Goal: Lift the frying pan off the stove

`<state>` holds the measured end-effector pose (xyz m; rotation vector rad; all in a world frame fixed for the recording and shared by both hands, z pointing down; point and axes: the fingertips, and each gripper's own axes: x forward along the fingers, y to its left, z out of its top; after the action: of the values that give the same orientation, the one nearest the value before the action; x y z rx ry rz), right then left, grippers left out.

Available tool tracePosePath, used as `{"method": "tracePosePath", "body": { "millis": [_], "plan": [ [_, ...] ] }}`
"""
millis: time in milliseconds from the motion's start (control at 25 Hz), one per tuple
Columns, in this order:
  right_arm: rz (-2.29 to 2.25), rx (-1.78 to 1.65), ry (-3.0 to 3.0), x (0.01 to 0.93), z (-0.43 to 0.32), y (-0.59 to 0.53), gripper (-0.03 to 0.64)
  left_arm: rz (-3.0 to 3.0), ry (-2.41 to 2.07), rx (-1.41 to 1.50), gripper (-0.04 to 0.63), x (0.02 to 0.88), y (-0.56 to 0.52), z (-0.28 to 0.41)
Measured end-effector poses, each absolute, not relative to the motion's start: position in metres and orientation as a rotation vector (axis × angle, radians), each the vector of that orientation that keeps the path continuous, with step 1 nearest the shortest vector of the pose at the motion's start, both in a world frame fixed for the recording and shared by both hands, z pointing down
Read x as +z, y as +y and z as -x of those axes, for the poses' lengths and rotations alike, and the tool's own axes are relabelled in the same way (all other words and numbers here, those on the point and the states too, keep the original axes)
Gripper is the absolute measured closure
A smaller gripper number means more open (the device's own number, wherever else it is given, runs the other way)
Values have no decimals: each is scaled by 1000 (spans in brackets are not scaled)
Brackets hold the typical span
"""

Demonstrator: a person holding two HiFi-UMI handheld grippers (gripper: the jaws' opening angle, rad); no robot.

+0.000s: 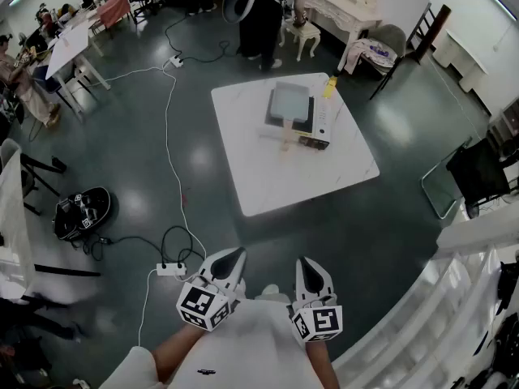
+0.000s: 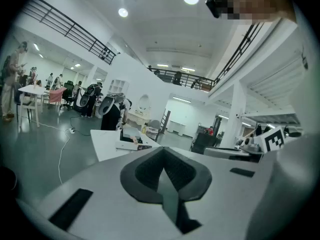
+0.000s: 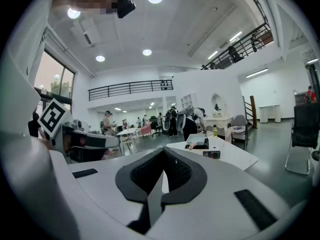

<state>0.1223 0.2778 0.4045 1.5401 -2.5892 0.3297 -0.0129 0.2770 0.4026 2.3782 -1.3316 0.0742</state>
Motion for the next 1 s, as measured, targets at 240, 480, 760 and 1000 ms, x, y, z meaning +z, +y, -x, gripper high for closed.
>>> {"method": "tracePosePath", "body": {
  "millis": [240,480,760,1000],
  "plan": [
    [-1508,263,-2638,382,-132,281,619,-2411,-1354,101,592,388,291,-18],
    [-1473,310,-2641,388,-148,286,619,-2386,-1408,111,592,384,300,-28],
    [-1434,344,-2704,384,-175,294,618,-2377,-1429,149,592,387,307,-51],
    [-1439,346,-2736,388,-194,299,618,-2360,-1431,146,592,394,309,-67]
  ]
}}
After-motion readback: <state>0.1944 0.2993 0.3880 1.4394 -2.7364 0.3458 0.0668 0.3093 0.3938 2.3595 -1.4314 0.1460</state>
